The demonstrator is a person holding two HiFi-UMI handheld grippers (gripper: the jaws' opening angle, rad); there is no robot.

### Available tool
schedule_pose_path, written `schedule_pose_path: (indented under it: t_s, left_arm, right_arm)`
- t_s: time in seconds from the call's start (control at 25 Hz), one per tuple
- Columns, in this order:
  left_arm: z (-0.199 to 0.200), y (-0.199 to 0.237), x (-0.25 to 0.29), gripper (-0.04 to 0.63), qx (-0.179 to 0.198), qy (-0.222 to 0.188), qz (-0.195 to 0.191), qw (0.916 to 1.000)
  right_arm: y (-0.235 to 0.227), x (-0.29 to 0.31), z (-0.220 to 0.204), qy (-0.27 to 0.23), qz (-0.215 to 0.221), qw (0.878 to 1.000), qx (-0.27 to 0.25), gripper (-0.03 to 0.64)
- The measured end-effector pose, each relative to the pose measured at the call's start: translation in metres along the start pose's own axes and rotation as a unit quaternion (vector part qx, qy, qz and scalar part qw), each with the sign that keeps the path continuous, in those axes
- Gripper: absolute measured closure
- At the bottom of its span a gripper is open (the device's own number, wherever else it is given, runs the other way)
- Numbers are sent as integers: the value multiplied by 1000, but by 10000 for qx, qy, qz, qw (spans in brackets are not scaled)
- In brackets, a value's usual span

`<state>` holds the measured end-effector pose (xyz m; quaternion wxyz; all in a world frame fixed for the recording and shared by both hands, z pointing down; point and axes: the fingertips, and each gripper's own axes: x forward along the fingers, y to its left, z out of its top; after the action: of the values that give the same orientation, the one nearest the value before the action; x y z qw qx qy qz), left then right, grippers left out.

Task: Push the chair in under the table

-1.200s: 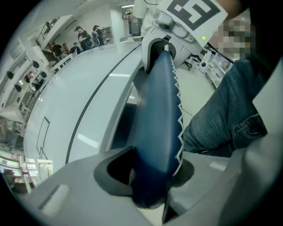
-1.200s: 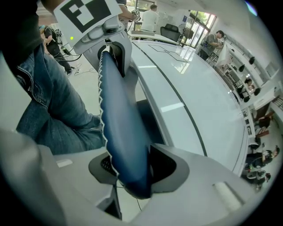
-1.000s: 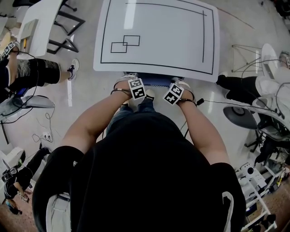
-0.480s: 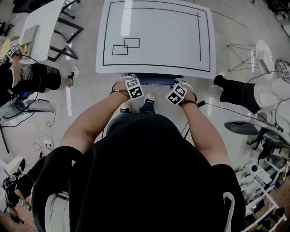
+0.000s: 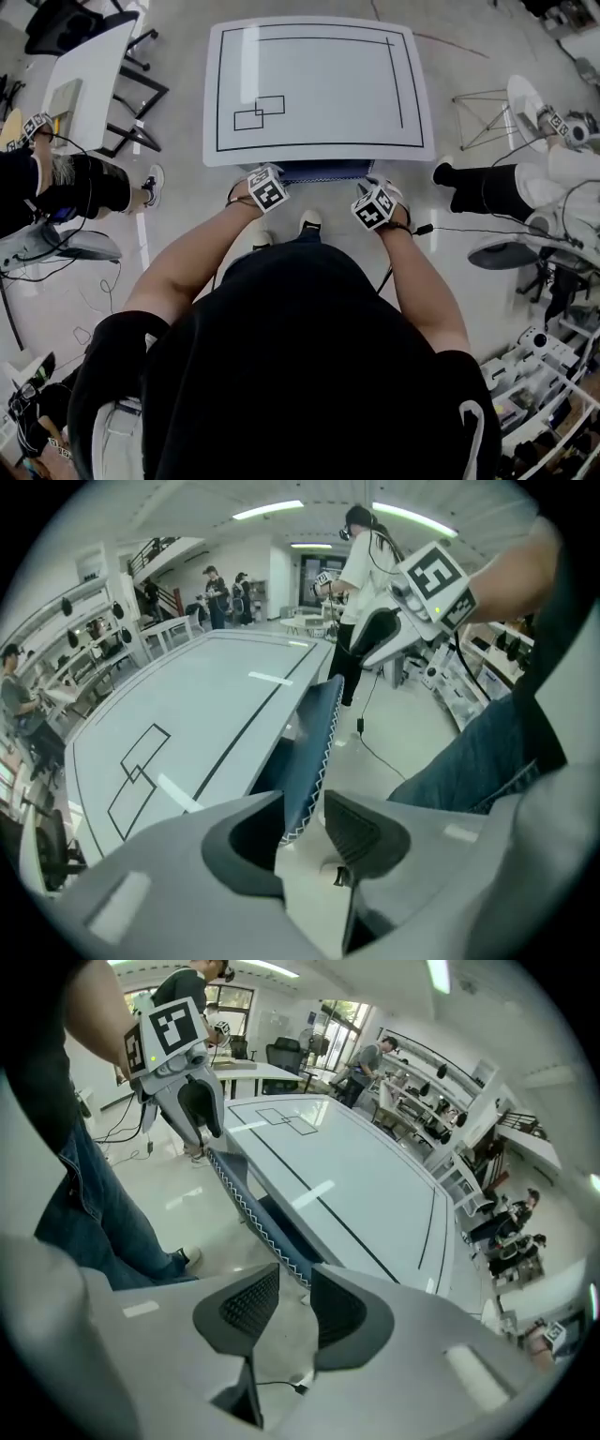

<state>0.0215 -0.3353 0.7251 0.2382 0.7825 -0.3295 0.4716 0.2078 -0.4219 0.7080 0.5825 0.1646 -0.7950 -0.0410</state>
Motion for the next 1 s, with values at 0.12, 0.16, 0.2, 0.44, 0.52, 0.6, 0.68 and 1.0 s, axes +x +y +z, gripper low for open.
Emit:
schedule_pose_path:
  t_s: [0.12,0.16,0.2,0.44,0.52,0.6,0.68,1.0]
  left_arm:
    - [15,6,-20,348,-187,-373,-16,9991]
    - [20,7,-28,348,-250,-496,-20,9985]
    - [24,7,-39,348,-327,-613,-22,9976]
    - [41,17,-92,353,-635,-1313,16,9893]
    - [46,22,-110,353,-637,-1488,81,9868]
    - [50,26,-127,353,-669,-1684,127,9834]
    - [53,31,-145,353,-696,-1881,168,9795]
    - [53,46,-201,356,-872,-2478,189,9647]
  right_arm:
    - [-11,-20,6,-178,-198,9991,345,482]
    - [-13,-27,10,-243,-240,9984,448,482]
    - [-14,-35,13,-313,-287,9976,539,482]
    - [-27,-84,40,-815,-652,9894,1005,483]
    - [-29,-100,49,-974,-733,9858,1153,483]
    - [-29,-115,58,-1131,-777,9817,1321,483]
    - [-30,-129,66,-1304,-804,9763,1527,485]
    - [-36,-173,93,-1921,-1025,9499,2243,492]
